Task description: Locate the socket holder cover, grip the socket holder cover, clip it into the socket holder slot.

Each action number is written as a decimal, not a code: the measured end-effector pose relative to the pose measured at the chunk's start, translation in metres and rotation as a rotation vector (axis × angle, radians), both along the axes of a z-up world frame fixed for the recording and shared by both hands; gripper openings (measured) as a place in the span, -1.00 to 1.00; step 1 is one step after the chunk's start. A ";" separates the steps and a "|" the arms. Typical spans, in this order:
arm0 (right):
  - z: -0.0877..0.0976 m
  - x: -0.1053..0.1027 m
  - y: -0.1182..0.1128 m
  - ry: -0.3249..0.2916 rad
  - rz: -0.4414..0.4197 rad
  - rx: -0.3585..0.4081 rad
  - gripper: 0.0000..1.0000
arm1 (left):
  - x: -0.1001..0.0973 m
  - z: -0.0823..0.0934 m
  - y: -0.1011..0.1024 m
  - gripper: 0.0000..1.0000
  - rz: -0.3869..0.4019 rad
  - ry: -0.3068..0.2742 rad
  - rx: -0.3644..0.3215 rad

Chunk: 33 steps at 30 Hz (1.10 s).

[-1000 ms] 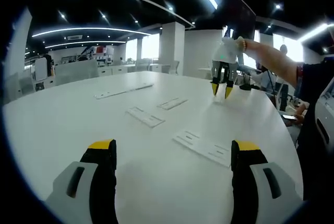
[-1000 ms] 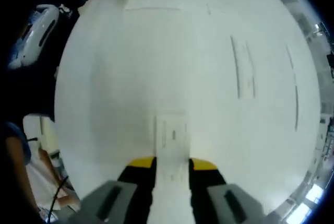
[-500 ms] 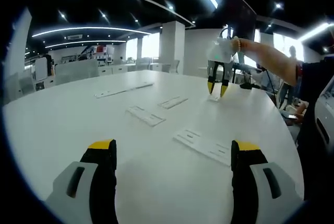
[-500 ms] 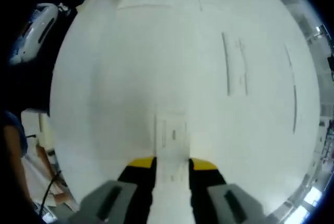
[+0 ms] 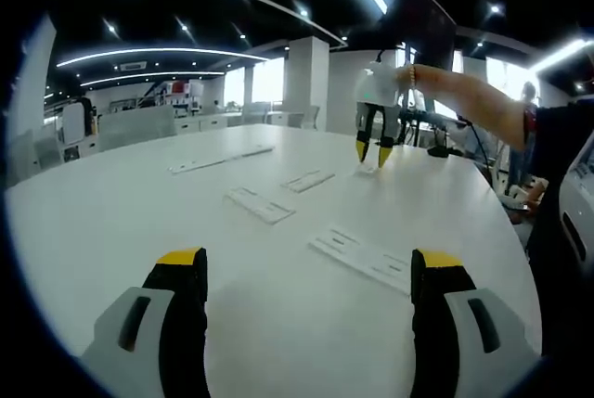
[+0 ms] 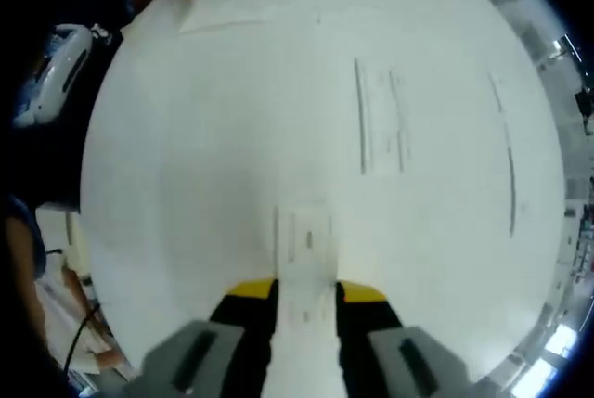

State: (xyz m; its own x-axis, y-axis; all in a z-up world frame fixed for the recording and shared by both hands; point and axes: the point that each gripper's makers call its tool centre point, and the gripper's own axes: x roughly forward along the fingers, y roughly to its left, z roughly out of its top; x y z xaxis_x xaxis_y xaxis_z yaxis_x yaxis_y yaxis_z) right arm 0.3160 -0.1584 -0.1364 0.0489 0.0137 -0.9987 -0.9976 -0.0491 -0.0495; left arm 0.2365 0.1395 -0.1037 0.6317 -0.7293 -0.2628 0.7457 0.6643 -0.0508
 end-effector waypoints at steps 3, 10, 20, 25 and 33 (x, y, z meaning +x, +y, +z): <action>0.002 0.005 0.000 -0.008 -0.004 -0.005 -0.48 | 0.000 -0.001 -0.001 0.79 -0.003 0.003 0.005; 0.003 0.016 0.001 -0.006 0.000 -0.014 -0.48 | 0.000 0.001 -0.001 0.79 -0.001 -0.003 0.009; 0.002 0.035 0.004 -0.021 0.011 -0.005 -0.48 | 0.001 0.000 -0.002 0.79 -0.004 0.003 0.014; 0.003 0.044 0.003 -0.019 0.014 -0.013 -0.48 | 0.002 0.000 -0.003 0.79 -0.004 0.003 0.019; 0.004 0.053 0.008 -0.014 0.015 -0.005 -0.48 | 0.003 0.003 -0.004 0.79 -0.010 -0.003 0.014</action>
State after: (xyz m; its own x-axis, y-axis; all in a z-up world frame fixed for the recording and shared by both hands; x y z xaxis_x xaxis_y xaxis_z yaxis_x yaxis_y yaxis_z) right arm 0.3687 -0.1508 -0.1329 0.0623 0.0098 -0.9980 -0.9959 -0.0648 -0.0628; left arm 0.2400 0.1350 -0.1010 0.6254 -0.7315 -0.2717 0.7522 0.6578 -0.0395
